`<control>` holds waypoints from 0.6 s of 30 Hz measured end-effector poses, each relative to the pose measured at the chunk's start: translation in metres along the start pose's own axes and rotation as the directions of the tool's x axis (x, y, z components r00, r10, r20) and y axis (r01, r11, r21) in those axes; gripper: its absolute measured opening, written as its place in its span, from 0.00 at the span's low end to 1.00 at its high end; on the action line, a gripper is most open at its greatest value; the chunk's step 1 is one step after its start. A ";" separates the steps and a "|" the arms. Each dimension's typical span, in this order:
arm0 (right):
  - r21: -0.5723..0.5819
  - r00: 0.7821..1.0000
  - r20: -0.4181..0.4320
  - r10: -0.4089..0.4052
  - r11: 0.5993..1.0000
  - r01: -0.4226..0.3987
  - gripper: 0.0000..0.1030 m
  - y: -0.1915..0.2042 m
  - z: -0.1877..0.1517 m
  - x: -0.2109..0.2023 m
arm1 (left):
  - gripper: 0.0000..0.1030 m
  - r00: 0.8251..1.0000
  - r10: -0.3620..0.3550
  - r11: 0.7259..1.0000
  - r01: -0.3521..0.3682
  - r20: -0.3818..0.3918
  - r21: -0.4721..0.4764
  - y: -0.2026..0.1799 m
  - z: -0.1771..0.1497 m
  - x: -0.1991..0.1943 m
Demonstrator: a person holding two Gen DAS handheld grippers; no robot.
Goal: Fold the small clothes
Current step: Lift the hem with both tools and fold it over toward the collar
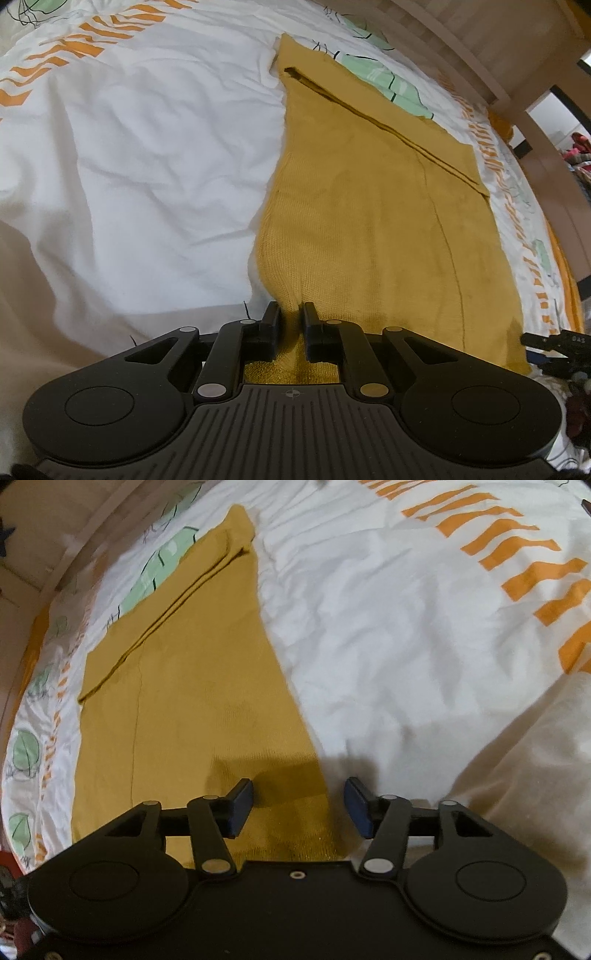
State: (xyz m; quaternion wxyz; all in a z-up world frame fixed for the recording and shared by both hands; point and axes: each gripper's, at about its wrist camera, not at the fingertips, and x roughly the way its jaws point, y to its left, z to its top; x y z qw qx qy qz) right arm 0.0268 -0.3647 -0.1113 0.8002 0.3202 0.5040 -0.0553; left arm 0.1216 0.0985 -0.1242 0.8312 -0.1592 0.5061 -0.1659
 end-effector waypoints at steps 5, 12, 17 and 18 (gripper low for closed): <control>-0.039 0.997 0.055 0.059 0.998 -0.056 0.12 0.004 -0.006 -0.015 | 0.06 1.000 -0.020 1.000 0.020 0.021 0.013 0.000 -0.002 -0.004; -0.031 0.965 0.165 0.202 0.979 -0.200 0.12 0.005 -0.009 -0.040 | 0.05 0.991 -0.060 0.998 0.059 0.118 0.015 -0.007 -0.001 -0.023; -0.018 0.939 0.202 0.277 0.960 -0.279 0.09 0.009 -0.001 -0.048 | 0.05 0.978 -0.102 0.995 0.105 0.180 -0.005 -0.012 0.005 -0.038; -0.016 0.936 0.210 0.283 0.958 -0.286 0.09 0.012 0.001 -0.045 | 0.05 0.977 -0.105 0.994 0.109 0.187 -0.008 -0.014 0.007 -0.041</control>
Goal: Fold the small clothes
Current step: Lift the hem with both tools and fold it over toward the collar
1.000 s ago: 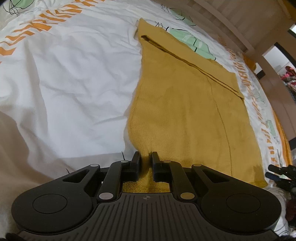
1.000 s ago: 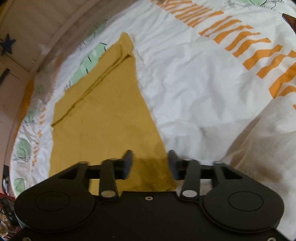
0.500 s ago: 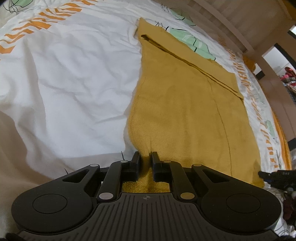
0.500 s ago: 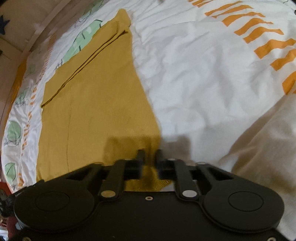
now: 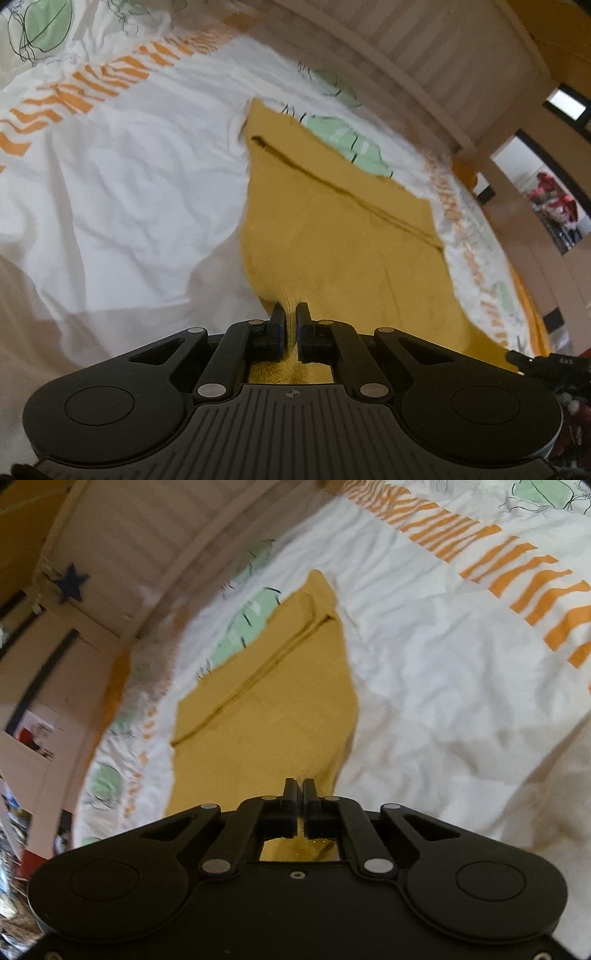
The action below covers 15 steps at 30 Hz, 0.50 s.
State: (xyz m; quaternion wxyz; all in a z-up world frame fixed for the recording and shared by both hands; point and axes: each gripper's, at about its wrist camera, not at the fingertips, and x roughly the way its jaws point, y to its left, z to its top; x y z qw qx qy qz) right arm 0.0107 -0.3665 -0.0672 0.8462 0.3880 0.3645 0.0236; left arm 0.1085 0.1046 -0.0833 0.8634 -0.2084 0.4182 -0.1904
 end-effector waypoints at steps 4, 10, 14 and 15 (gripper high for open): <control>0.015 0.999 0.024 0.043 0.999 -0.043 0.09 0.002 0.008 -0.001 | 0.05 1.000 -0.011 1.000 0.012 0.013 -0.021 -0.004 0.009 -0.001; 0.015 0.994 0.051 0.094 0.995 -0.095 0.09 0.009 0.021 0.000 | 0.05 0.999 -0.019 1.000 0.020 0.035 -0.013 -0.012 0.026 -0.003; 0.019 0.990 0.078 0.119 0.993 -0.120 0.09 0.011 0.038 0.005 | 0.05 0.998 -0.036 0.999 0.036 0.057 -0.012 -0.018 0.047 -0.004; 0.023 0.988 0.088 0.128 0.991 -0.131 0.09 0.011 0.043 0.007 | 0.05 0.997 -0.042 0.999 0.043 0.063 -0.014 -0.019 0.054 -0.003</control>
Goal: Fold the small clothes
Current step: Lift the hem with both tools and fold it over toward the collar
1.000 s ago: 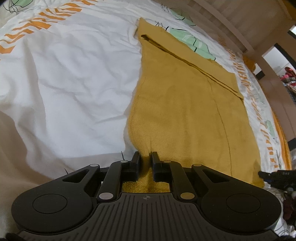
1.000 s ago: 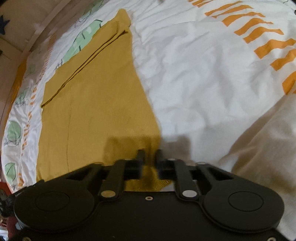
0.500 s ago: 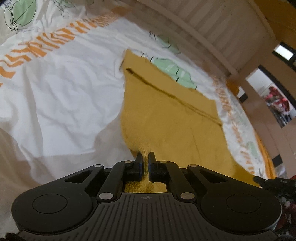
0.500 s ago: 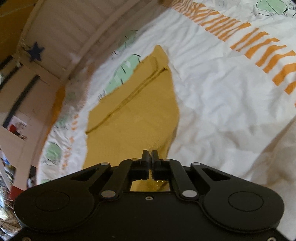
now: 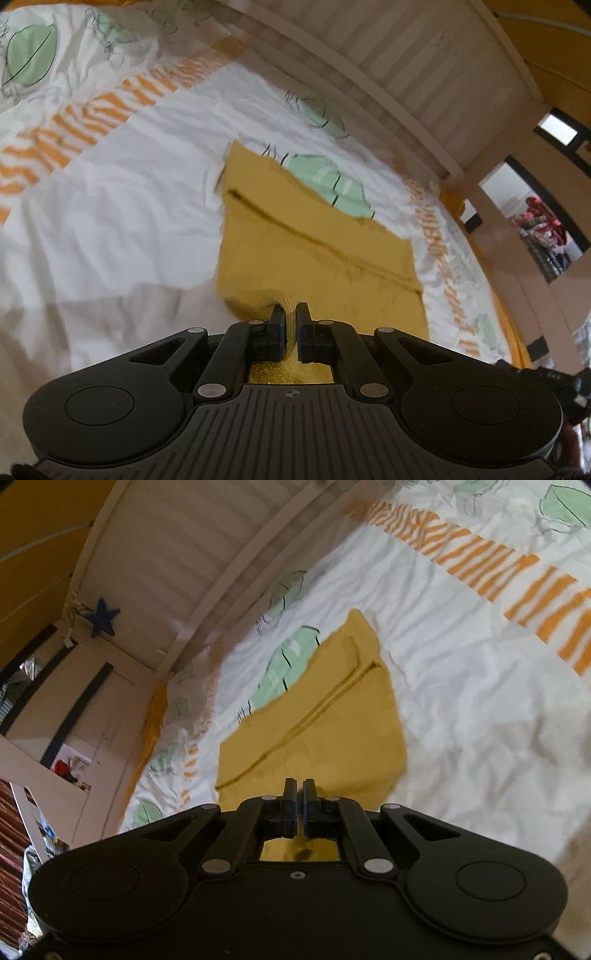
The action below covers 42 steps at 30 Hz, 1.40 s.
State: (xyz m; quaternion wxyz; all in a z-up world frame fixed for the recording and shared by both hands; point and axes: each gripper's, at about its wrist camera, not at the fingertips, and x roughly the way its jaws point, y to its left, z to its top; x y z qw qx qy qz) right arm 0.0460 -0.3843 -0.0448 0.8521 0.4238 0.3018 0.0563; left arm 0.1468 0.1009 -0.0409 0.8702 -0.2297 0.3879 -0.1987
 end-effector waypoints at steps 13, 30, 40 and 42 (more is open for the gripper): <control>-0.089 0.979 -0.163 -0.124 0.990 0.110 0.19 -0.006 0.038 0.061 | 0.05 1.000 -0.017 1.000 0.017 0.016 -0.013 -0.008 0.059 0.052; -0.123 0.935 -0.313 -0.170 0.983 0.137 0.66 0.021 -0.021 0.076 | 0.05 1.000 0.000 1.000 -0.001 -0.018 -0.017 0.004 0.056 0.060; -0.131 0.981 -0.179 -0.078 0.990 0.055 0.13 0.022 -0.006 0.066 | 0.05 1.000 -0.003 0.999 0.002 -0.012 -0.041 0.012 0.059 0.060; -0.130 0.991 -0.131 -0.043 0.991 0.026 0.13 0.025 0.012 0.064 | 0.05 1.000 -0.015 0.998 0.015 -0.003 -0.054 0.012 0.066 0.059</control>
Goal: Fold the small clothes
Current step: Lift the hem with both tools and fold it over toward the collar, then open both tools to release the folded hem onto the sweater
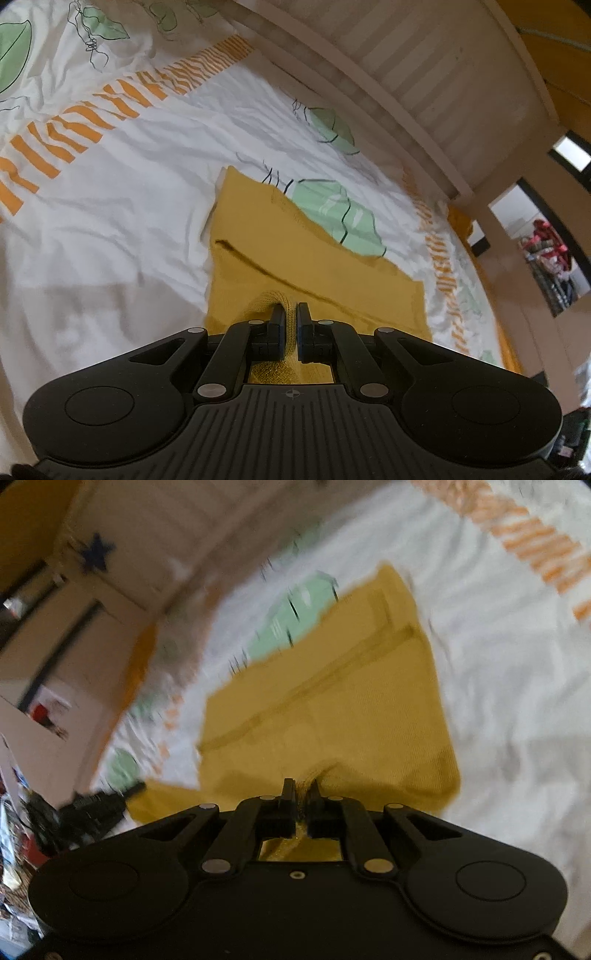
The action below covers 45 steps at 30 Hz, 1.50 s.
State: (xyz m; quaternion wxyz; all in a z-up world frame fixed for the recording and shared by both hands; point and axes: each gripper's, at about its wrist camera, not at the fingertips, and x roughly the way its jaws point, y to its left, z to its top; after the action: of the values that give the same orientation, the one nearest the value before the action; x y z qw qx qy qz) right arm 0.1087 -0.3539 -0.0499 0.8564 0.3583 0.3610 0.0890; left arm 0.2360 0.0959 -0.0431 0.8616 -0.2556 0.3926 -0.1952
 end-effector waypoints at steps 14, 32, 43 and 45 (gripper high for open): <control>0.069 0.978 0.209 0.019 0.997 -0.034 0.13 -0.032 0.115 0.070 | 0.05 0.999 0.015 1.000 -0.016 0.034 0.012 -0.009 0.077 0.060; 0.149 0.970 0.227 -0.093 0.987 0.060 0.43 -0.076 0.156 0.145 | 0.28 0.986 0.142 0.989 -0.137 0.088 -0.059 0.031 0.112 0.149; -0.218 0.953 0.219 -0.208 0.942 0.256 0.64 -0.020 0.130 0.122 | 0.43 0.982 0.177 0.924 -0.189 0.068 0.332 -0.017 0.072 0.118; -0.319 0.951 0.192 -0.242 0.901 0.294 0.64 -0.006 0.115 0.125 | 0.43 0.984 0.175 0.897 -0.173 0.033 0.406 -0.024 0.053 0.117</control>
State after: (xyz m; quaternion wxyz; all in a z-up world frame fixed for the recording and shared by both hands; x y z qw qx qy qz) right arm 0.2772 -0.3699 -0.0677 0.9341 0.1554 0.3214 0.0050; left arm 0.3453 0.0290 -0.0666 0.9091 -0.0339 0.3663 -0.1954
